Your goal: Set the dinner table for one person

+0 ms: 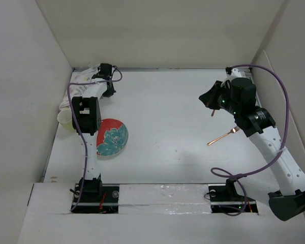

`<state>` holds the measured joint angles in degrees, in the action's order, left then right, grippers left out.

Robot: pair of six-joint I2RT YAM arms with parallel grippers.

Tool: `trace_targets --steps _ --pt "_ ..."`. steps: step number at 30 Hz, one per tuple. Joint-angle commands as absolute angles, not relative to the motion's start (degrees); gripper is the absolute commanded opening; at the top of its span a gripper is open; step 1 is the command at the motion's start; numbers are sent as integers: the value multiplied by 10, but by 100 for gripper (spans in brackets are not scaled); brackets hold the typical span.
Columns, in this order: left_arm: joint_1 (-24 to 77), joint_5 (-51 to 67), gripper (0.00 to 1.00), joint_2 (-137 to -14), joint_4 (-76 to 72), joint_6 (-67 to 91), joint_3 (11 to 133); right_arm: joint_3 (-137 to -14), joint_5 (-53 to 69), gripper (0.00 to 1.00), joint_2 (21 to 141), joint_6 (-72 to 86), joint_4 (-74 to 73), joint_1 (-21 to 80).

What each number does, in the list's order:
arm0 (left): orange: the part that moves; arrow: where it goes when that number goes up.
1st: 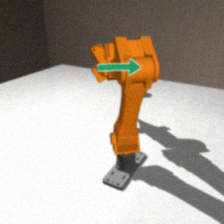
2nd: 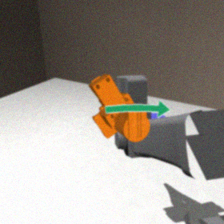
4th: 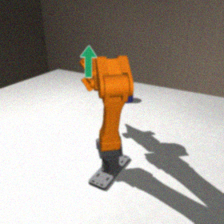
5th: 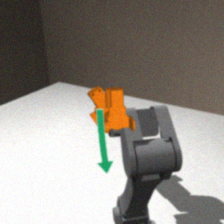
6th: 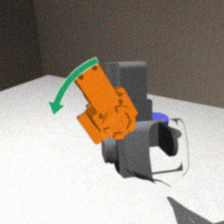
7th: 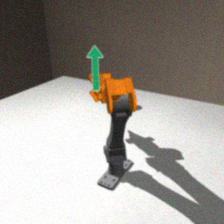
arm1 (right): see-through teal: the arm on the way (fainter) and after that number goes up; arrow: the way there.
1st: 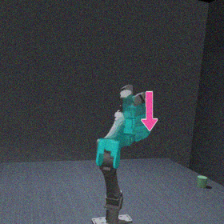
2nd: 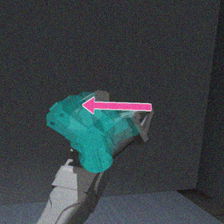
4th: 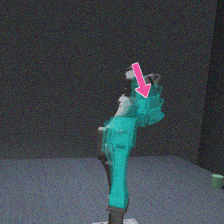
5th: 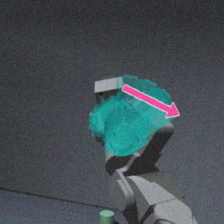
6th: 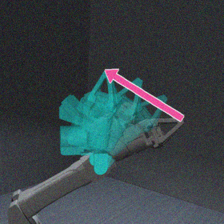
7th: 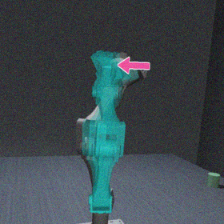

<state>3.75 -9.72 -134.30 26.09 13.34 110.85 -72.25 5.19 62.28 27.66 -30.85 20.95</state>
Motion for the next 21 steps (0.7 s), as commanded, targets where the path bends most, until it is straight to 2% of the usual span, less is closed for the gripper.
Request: trace_targets --steps 1,6,13,14,15,16,17,19,20,21 --pt "65 -78 0 -1363 311 136 1122 -724 63 0 619 276 -278 205" --pt "128 -9 0 -1308 289 133 1125 -720 63 0 633 286 -260 205" --pt "316 19 0 -1302 297 121 1198 -703 13 0 645 308 -253 205" --pt "316 24 0 -1303 297 127 1198 -703 5 0 645 311 -253 205" --pt "322 32 5 -1305 294 134 1199 -697 4 4 644 314 -251 205" --pt "323 44 26 -1308 294 142 1201 -690 -13 11 644 316 -250 205" --pt "323 69 33 -1304 293 159 1201 -679 -17 26 650 320 -250 200" --pt "323 83 43 -1290 291 166 1190 -667 -20 40 656 326 -250 200" --pt "323 87 44 -1278 285 167 1182 -653 -28 50 661 335 -242 200" --pt "323 84 44 -1263 280 167 1170 -649 -33 52 666 343 -239 200"
